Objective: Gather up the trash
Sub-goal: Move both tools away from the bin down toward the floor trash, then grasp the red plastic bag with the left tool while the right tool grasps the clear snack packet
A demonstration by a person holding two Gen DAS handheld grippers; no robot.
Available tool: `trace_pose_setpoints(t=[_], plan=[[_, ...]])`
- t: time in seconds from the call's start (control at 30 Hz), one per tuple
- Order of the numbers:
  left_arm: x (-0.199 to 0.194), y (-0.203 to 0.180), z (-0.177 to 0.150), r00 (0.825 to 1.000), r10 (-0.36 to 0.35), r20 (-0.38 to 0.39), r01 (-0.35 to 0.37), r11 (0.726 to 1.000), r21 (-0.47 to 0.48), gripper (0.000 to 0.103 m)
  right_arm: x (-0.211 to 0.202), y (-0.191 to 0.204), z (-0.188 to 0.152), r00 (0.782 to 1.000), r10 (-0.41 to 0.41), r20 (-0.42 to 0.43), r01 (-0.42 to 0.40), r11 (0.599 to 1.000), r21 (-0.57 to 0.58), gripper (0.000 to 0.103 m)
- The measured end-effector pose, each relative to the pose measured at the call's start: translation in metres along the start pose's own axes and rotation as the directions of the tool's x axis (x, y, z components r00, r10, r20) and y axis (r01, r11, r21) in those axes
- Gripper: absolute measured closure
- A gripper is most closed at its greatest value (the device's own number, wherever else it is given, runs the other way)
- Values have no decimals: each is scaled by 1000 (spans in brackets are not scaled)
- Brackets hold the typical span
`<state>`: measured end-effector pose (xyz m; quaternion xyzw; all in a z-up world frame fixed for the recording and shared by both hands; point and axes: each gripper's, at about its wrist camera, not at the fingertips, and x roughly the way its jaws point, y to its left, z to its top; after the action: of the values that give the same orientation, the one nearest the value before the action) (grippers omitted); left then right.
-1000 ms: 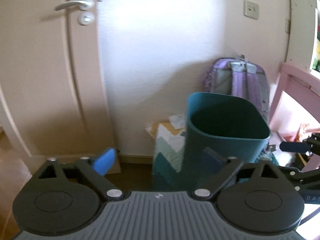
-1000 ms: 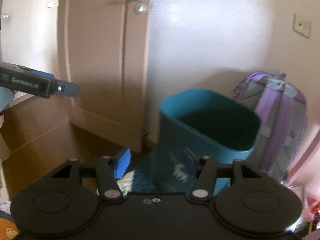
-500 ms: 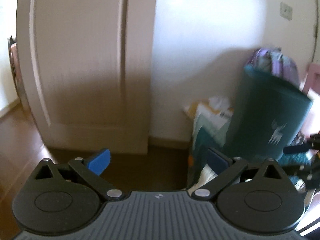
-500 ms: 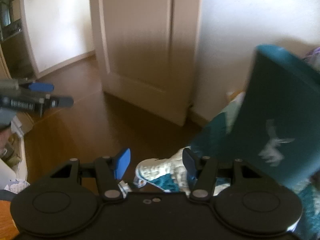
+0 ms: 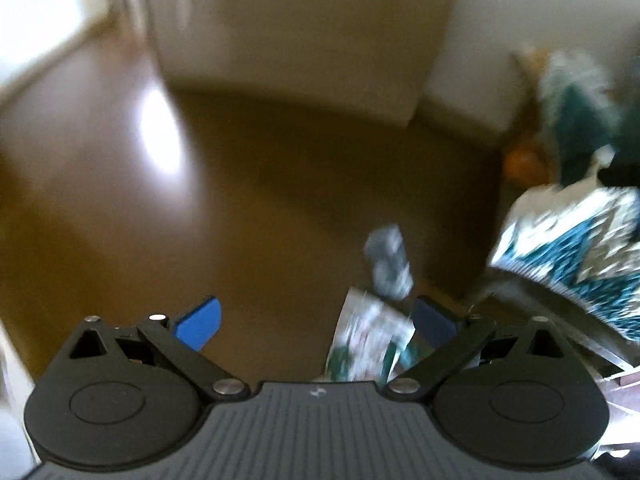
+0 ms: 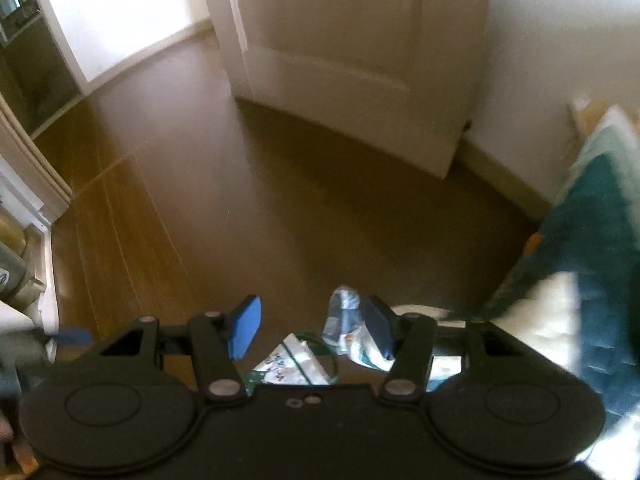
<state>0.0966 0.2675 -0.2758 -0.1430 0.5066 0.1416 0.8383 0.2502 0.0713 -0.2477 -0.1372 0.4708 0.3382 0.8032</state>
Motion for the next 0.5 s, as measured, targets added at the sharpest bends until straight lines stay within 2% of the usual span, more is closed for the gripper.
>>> trace_pose_setpoints(t=[0.07,0.13,0.2,0.27,0.5], plan=[[30,16,-21,994,-9,-105,-4,993,-121,0,32,3,3,999,8,-43,-7,1000,30,46],[57,28,-41,978,12,-206,-57,975,-216,0,62,6,3,996,17,-88,-14,999,40,46],[87,39,-63,949,1,-316,-106,943,-314,0,89,11,1,992,8,-128,-2,999,43,46],[112,43,-80,919,-12,-394,-149,915,-375,0,118,9,0,986,4,-165,5,999,52,46],[177,36,-120,853,-36,-520,-208,891,-403,0,219,-4,-4,954,-73,-292,108,989,103,46]])
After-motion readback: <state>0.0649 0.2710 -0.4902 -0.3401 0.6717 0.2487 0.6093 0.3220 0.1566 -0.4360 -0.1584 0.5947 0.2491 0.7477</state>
